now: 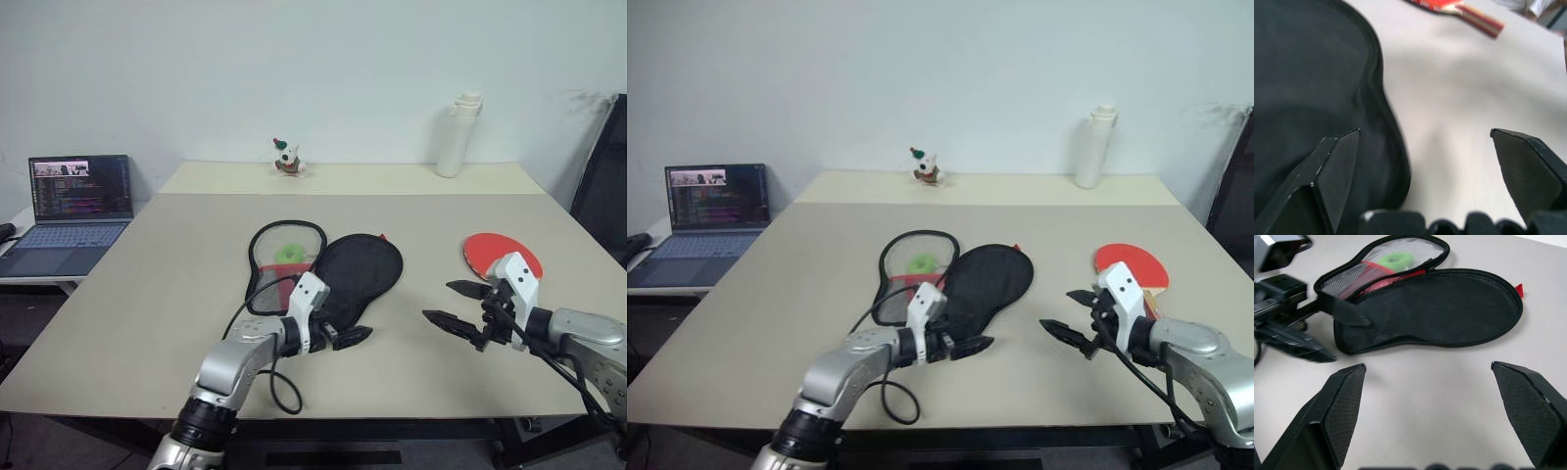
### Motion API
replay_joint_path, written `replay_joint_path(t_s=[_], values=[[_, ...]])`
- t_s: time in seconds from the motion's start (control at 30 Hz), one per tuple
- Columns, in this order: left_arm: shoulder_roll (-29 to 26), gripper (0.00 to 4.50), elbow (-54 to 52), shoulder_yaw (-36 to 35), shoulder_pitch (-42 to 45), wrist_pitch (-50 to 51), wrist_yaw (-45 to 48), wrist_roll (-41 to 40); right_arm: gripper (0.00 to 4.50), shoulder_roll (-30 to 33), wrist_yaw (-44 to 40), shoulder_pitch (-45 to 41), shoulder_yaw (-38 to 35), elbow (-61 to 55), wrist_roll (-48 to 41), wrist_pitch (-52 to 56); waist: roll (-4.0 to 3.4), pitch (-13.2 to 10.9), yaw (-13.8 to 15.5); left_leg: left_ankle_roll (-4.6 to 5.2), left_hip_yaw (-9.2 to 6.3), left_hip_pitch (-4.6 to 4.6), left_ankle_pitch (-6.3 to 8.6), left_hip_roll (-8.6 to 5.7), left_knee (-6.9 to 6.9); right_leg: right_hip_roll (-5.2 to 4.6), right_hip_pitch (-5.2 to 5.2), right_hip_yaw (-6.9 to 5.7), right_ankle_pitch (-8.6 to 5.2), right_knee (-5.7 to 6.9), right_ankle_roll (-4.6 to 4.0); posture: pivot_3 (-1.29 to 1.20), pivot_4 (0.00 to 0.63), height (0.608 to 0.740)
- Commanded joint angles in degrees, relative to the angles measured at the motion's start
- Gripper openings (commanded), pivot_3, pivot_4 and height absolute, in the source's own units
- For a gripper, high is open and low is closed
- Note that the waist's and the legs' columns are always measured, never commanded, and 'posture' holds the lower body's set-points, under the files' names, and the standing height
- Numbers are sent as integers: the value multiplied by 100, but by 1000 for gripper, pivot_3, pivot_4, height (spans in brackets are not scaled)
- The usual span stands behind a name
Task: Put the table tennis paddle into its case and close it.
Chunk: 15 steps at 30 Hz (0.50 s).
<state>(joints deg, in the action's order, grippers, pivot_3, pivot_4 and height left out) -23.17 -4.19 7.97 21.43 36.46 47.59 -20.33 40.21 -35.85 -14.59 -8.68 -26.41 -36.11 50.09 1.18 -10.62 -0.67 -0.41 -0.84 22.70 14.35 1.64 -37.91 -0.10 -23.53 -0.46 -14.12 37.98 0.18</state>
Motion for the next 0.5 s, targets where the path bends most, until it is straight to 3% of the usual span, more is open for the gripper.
replay_joint_path(t_s=[0.03, 0.23, 0.5], values=[[-749, 4477, -82, -694, -188, -570, 405, -31, 4500, -565, 548, -389, 257, 117, -118, 358, 1, -1, -30, 0, -2, -1, 0, 4, 0, 0, 0, 0, 1, 1, -1, 0, 150, 740], [-1385, 4477, -22, -1240, -375, -992, 729, -185, 4500, -1337, 1132, -842, 713, 669, 218, 507, -3, -3, 11, 0, -7, 3, 0, 8, 3, -7, -3, -9, -4, 2, -17, 0, 150, 740], [-1750, 4477, 174, -1608, -578, -1309, 826, -156, 4500, -2164, 1470, -1045, 1129, 1267, 356, 756, -2, -3, 34, 0, -6, 19, 1, 4, 3, -34, -17, 3, -2, -6, -8, 0, 150, 740]])
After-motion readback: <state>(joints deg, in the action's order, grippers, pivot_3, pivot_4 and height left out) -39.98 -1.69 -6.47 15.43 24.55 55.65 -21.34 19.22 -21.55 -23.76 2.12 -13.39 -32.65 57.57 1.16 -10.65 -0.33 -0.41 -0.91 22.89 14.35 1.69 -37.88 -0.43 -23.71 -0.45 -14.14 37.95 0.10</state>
